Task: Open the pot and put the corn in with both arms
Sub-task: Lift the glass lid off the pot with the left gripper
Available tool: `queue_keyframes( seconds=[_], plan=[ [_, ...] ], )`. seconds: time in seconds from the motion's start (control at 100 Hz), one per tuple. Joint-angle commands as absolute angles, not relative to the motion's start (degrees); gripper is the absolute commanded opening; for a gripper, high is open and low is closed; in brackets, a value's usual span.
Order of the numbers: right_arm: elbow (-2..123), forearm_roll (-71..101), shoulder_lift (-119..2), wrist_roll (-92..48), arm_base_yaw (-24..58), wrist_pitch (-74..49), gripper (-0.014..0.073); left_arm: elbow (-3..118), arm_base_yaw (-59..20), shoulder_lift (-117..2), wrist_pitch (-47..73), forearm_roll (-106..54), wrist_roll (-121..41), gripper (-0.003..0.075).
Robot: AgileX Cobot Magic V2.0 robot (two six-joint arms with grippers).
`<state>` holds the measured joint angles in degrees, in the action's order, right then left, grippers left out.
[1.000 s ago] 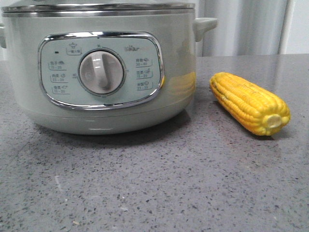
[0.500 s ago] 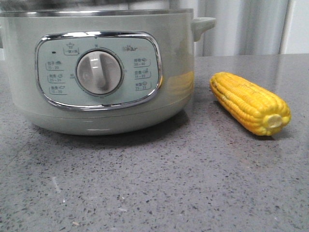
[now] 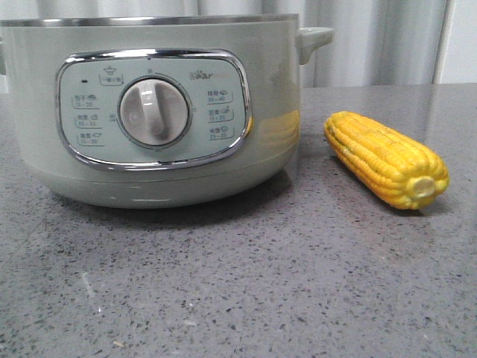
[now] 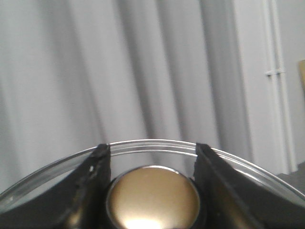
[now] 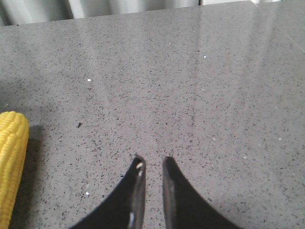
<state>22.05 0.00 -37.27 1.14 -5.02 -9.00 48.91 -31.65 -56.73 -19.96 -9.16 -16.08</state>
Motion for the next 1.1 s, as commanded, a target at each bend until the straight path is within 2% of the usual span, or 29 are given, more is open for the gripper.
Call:
queue_keyframes(
  seconds=[0.0,0.21,0.48,0.65,0.84,1.09],
  plan=[
    [24.2,0.0,-37.6,0.8,-5.3,-4.6,0.0015,51.7,-27.7,-51.6,-22.5,-12.1,-19.9,-0.0020],
    [24.2,0.0,-37.6,0.8,-5.3,-4.6,0.0015,50.9,-13.5,-44.6,-13.3,-12.3,-20.0,-0.0020],
    [24.2,0.0,-37.6,0.8,-5.3,-4.6,0.0015,42.0,-0.4,-39.8,-13.1,-12.9,-19.6,-0.0020],
    [24.2,0.0,-37.6,0.8,-5.3,-4.6,0.0015,34.0,0.6,-39.8,-16.5,-13.3,-19.3,-0.0020],
    [24.2,0.0,-37.6,0.8,-5.3,-4.6,0.0015,24.4,0.5,-40.0,-28.9,-15.2,-18.9,-0.0020],
    [24.2,0.0,-37.6,0.8,-5.3,-4.6,0.0015,19.3,-1.7,-43.5,-30.4,-15.1,-15.4,-0.0020]
  ],
)
